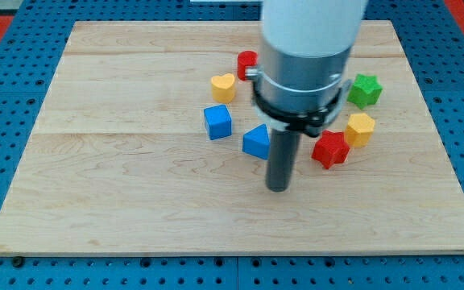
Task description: Push the yellow hexagon parallel right to the red star
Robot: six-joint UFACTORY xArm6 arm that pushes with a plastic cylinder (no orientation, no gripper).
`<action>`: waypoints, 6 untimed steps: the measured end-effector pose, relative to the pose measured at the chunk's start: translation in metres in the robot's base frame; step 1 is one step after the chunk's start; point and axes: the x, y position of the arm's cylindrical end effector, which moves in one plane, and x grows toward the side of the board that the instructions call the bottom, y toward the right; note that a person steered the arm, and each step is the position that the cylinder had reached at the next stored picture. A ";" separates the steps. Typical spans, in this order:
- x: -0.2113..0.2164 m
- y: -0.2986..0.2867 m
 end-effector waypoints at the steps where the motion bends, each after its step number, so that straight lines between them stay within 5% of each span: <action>1: -0.051 -0.020; 2: -0.086 0.069; 5: -0.158 0.116; 6: -0.121 0.115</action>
